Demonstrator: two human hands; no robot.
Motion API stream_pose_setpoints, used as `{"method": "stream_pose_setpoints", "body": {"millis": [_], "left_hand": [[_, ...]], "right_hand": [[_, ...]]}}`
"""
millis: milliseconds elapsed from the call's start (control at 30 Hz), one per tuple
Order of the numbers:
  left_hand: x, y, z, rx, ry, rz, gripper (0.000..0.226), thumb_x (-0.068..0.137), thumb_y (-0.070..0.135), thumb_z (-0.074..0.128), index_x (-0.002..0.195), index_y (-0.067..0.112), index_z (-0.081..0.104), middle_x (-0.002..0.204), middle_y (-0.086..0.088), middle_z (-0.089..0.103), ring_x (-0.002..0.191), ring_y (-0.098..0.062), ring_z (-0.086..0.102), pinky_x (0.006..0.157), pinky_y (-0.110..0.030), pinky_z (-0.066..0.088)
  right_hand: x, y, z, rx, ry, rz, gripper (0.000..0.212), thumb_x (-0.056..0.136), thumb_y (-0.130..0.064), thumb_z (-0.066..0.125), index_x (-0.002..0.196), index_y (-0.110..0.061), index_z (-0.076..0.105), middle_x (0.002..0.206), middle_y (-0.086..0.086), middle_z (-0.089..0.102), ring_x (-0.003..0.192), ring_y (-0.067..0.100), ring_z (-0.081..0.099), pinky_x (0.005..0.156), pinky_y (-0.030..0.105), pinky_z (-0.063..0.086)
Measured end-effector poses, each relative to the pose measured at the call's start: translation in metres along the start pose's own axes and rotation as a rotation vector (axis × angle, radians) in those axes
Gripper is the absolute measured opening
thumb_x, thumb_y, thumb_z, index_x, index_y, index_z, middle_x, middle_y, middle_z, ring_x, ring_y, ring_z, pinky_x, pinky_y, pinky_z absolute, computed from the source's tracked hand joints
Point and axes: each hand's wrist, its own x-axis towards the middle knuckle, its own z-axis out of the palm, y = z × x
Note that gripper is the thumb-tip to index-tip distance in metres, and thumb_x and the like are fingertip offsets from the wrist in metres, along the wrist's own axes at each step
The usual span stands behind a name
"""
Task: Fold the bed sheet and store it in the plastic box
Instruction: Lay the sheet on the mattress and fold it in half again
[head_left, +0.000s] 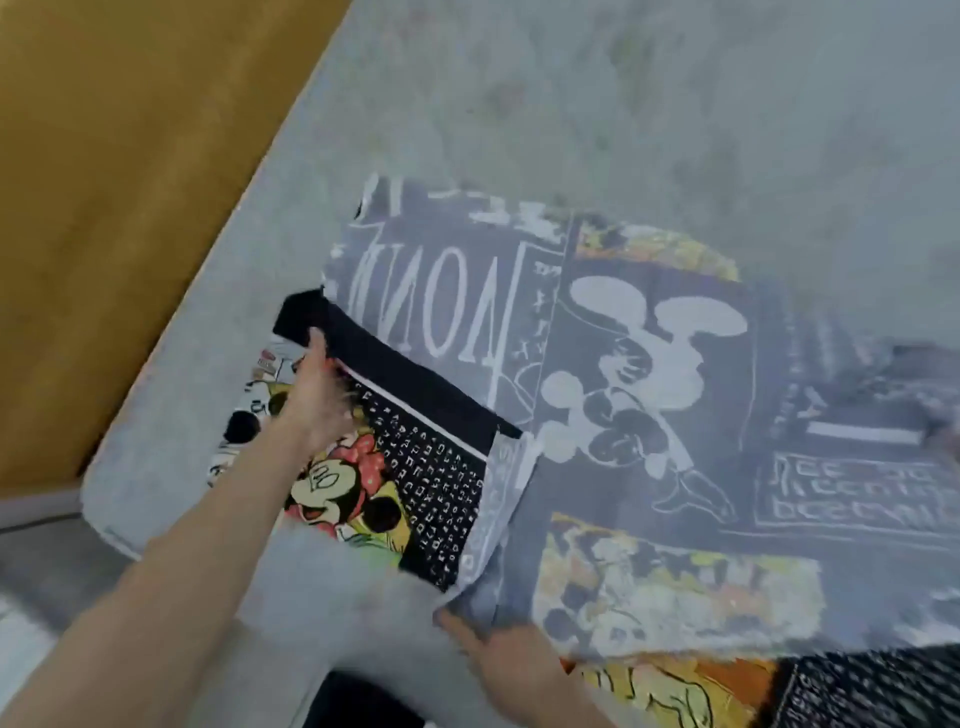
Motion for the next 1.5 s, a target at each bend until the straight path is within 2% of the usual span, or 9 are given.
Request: {"method": "stream_pose_setpoints", "body": {"millis": [100, 267, 467, 633, 833, 967, 1100, 1300, 1500], "left_hand": [[-0.019, -0.047, -0.036, 0.223, 0.228, -0.069, 0.091, 0.086, 0.084, 0.044, 0.15, 0.019, 0.044, 0.137, -0.008, 0.061, 0.122, -0.028, 0.061, 0.097, -0.051, 0.051], [-0.001, -0.1, -0.062, 0.529, 0.282, 0.024, 0.068, 0.093, 0.061, 0.06, 0.143, 0.015, 0.052, 0.137, -0.007, 0.059, 0.122, -0.026, 0.057, 0.106, -0.046, 0.047], [0.031, -0.099, -0.108, 0.816, 0.593, 0.364, 0.056, 0.094, 0.032, 0.064, 0.146, 0.019, 0.046, 0.135, -0.002, 0.058, 0.131, -0.026, 0.052, 0.103, -0.042, 0.046], [0.046, -0.075, -0.192, 0.759, 0.892, 0.081, 0.1, 0.082, 0.052, 0.076, 0.16, 0.023, 0.019, 0.17, -0.007, 0.014, 0.157, -0.03, 0.01, 0.12, -0.06, 0.024], [0.049, -0.074, -0.244, 0.59, 0.721, 0.033, 0.069, 0.074, 0.046, 0.085, 0.129, 0.022, 0.053, 0.13, -0.004, 0.063, 0.122, -0.027, 0.06, 0.1, -0.046, 0.046], [0.031, -0.076, -0.274, 0.453, 0.441, 0.088, 0.021, 0.086, 0.033, 0.078, 0.095, 0.014, 0.075, 0.092, -0.008, 0.075, 0.088, -0.026, 0.071, 0.065, -0.024, 0.048], [0.002, -0.091, -0.297, 0.222, 0.514, 0.092, 0.028, 0.086, 0.037, 0.079, 0.093, 0.01, 0.076, 0.094, -0.011, 0.076, 0.095, -0.03, 0.072, 0.08, -0.035, 0.053], [-0.021, -0.122, -0.301, -0.148, 0.561, 0.03, 0.018, 0.081, 0.032, 0.085, 0.08, 0.022, 0.071, 0.089, -0.005, 0.073, 0.087, -0.021, 0.067, 0.095, -0.053, 0.057], [-0.018, -0.145, -0.287, -0.099, 0.487, 0.152, 0.014, 0.088, 0.017, 0.075, 0.095, 0.028, 0.071, 0.093, 0.006, 0.073, 0.092, -0.021, 0.069, 0.086, -0.041, 0.059]], "right_hand": [[0.011, -0.008, 0.042, -0.079, -0.296, 0.01, 0.089, 0.096, -0.032, 0.053, 0.153, -0.046, -0.014, 0.134, 0.013, 0.058, 0.12, 0.03, 0.057, 0.093, 0.04, 0.049], [0.038, -0.026, 0.028, 0.103, 0.164, 0.1, 0.051, 0.098, -0.045, 0.046, 0.147, -0.038, 0.033, 0.129, -0.003, 0.059, 0.106, 0.02, 0.06, 0.083, 0.034, 0.051], [0.137, -0.033, -0.05, 0.7, 0.611, 0.658, 0.103, 0.077, -0.049, 0.081, 0.154, -0.017, 0.021, 0.152, 0.011, 0.038, 0.136, 0.031, 0.041, 0.113, 0.045, 0.037], [0.188, -0.071, -0.064, 0.861, 0.504, 0.919, 0.045, 0.088, -0.013, 0.063, 0.131, -0.006, 0.053, 0.078, 0.003, 0.058, 0.064, 0.018, 0.054, 0.056, 0.025, 0.042], [0.202, -0.129, -0.108, 0.609, 0.506, 0.793, 0.039, 0.091, -0.018, 0.054, 0.129, -0.009, 0.056, 0.073, 0.003, 0.059, 0.056, 0.012, 0.051, 0.049, 0.023, 0.036], [0.193, -0.165, -0.202, 0.708, 1.076, 0.709, 0.03, 0.093, -0.021, 0.049, 0.117, -0.003, 0.056, 0.081, -0.003, 0.054, 0.063, 0.011, 0.049, 0.062, 0.019, 0.042], [0.176, -0.227, -0.272, 0.579, 1.721, 0.342, 0.016, 0.087, -0.033, 0.055, 0.09, -0.018, 0.05, 0.07, -0.015, 0.05, 0.058, 0.001, 0.044, 0.062, 0.016, 0.042], [0.204, -0.312, -0.085, 0.176, 0.543, 0.094, 0.011, 0.09, -0.023, 0.057, 0.1, -0.023, 0.059, 0.08, -0.01, 0.073, 0.072, 0.009, 0.067, 0.064, 0.028, 0.055], [0.261, -0.299, -0.006, 0.567, 0.319, 0.38, 0.01, 0.089, -0.017, 0.059, 0.094, -0.025, 0.063, 0.096, 0.001, 0.073, 0.09, 0.024, 0.071, 0.08, 0.041, 0.059]]}}
